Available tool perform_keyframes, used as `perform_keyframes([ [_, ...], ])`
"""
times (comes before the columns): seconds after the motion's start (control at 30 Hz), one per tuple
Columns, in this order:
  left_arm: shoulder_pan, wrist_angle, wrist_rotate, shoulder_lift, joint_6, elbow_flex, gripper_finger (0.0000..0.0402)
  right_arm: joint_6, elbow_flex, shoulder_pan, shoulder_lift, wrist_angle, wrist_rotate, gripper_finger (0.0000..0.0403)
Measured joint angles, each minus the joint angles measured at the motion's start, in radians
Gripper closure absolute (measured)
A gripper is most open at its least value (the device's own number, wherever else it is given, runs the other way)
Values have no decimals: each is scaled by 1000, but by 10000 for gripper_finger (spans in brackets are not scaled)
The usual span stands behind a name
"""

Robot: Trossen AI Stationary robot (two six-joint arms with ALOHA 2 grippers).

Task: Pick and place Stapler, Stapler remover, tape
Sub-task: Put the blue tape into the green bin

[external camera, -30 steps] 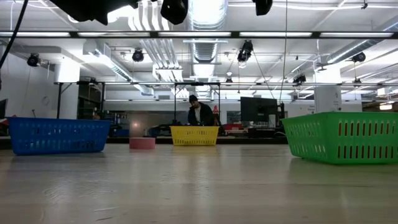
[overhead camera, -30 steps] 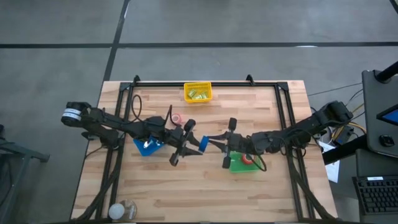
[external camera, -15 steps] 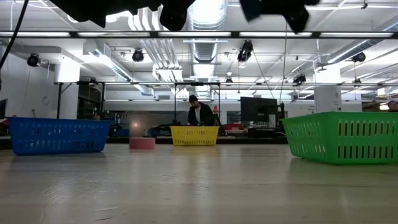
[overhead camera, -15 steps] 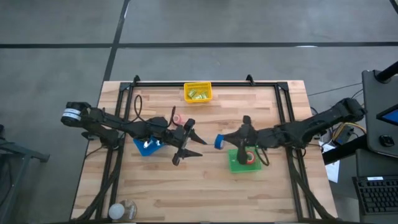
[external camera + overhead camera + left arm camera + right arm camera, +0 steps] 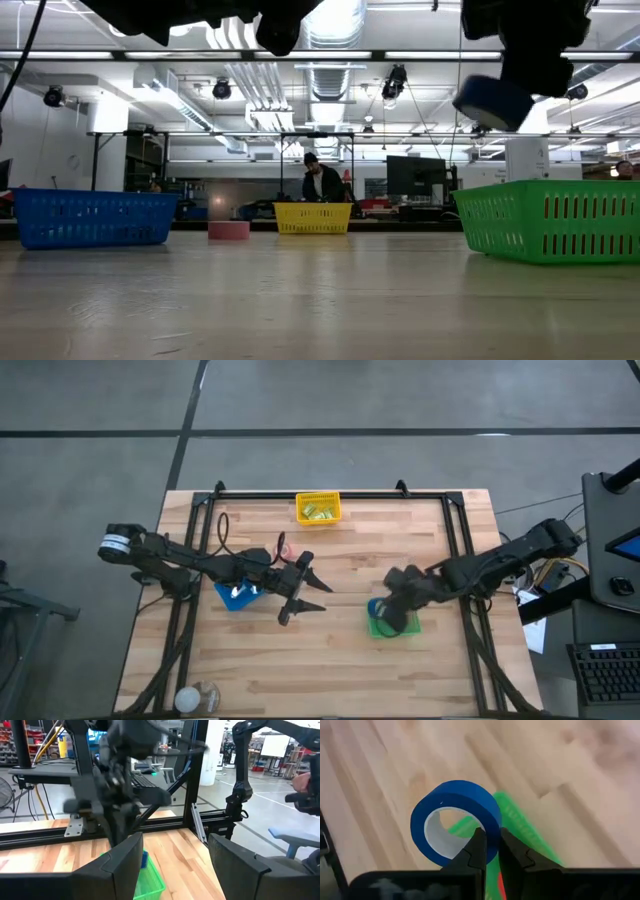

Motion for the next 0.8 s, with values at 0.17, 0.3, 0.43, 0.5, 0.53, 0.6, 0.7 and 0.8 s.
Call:
perform_keyframes([
  [0.17,0,0,0,0,6,0,172,-1,46,0,130,-85,-89,380],
  [0.3,0,0,1,0,6,0,172,-5,88,-1,204,-157,-114,380],
  [0.43,0,-1,2,0,5,0,172,-44,121,-1,259,-157,-121,380],
  [0.5,0,-1,2,0,5,0,172,-65,136,-1,281,-157,-122,379],
  [0.53,0,-1,2,0,5,0,172,-75,142,-1,294,-166,-123,378],
  [0.6,0,-1,2,0,5,0,172,-80,152,-1,312,-188,-123,374],
  [0.7,0,-1,2,0,4,0,172,-81,163,-1,333,-218,-121,369],
  [0.8,0,0,2,0,4,0,172,-89,164,-1,346,-221,-122,367],
])
